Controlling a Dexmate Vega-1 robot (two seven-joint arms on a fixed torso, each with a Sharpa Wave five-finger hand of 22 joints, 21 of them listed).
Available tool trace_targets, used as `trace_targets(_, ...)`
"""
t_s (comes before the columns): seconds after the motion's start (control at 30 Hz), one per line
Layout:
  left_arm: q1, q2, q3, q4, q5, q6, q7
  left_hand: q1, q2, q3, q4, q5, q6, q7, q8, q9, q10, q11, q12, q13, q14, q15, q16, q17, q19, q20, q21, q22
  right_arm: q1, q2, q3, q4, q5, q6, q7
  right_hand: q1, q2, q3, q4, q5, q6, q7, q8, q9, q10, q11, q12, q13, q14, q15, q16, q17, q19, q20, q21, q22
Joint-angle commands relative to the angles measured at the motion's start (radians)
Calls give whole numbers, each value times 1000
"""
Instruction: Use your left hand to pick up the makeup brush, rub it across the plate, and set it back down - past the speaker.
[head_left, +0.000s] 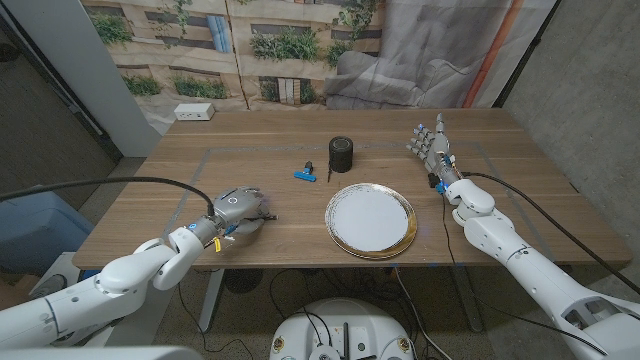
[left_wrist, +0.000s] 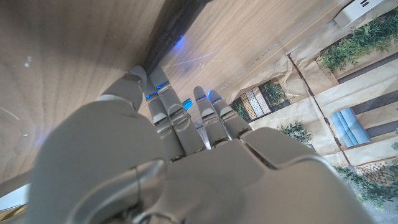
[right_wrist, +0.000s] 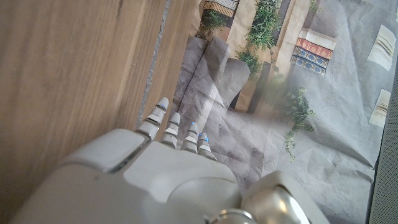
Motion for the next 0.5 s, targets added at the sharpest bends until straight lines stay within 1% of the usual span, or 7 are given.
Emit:
trace_targets(0.03, -26, -15, 17, 32, 16, -29, 43, 24, -2, -10, -1, 1, 147, -17, 6, 12, 36, -10, 10, 4, 23, -174, 12, 3, 13, -55, 8, 4, 0, 0, 0, 0, 0, 0, 0, 5, 100, -1, 5, 4, -10, 0, 4, 2, -6, 3, 6, 3, 0, 11, 3, 5, 3, 7, 4, 6)
trace_targets(0.2, -38, -14, 14, 42, 16, -57, 77, 39, -1, -15, 1, -1, 159, -14, 5, 13, 52, -10, 10, 4, 46, -177, 18, 6, 18, -58, 8, 5, 0, 0, 0, 0, 0, 0, 0, 5, 100, -1, 5, 4, -9, -1, 5, 2, -5, 4, 7, 3, 0, 11, 3, 5, 3, 7, 4, 6)
trace_targets(0.33, -46, -14, 12, 49, 14, -78, 99, 56, -3, -24, 3, -1, 173, -10, 5, 15, 74, -10, 11, 5, 75, -178, 23, 8, 21, -56, 6, 5, 0, 0, 0, 0, 0, 0, 0, 5, 100, 0, 5, 5, -8, -1, 5, 2, -6, 3, 6, 3, 0, 11, 3, 5, 3, 7, 4, 6)
trace_targets(0.4, -49, -13, 12, 52, 13, -88, 105, 59, -3, -25, 3, -1, 174, -9, 5, 15, 78, -10, 11, 6, 79, -179, 24, 9, 22, -55, 6, 5, 0, 0, 0, 0, 0, 0, 0, 5, 100, 0, 5, 5, -8, 0, 5, 2, -4, 3, 7, 3, 0, 11, 3, 5, 3, 7, 4, 6)
trace_targets(0.5, -59, -4, 9, 55, 7, -122, 117, 67, -5, -29, 3, 0, 180, -9, 5, 15, 88, -10, 13, 6, 87, -179, 24, 9, 23, -56, 6, 5, 0, 0, 0, 0, 0, 0, 0, 5, 100, 0, 5, 5, -8, -1, 5, 2, -5, 1, 7, 3, 1, 13, 3, 5, 3, 6, 4, 6)
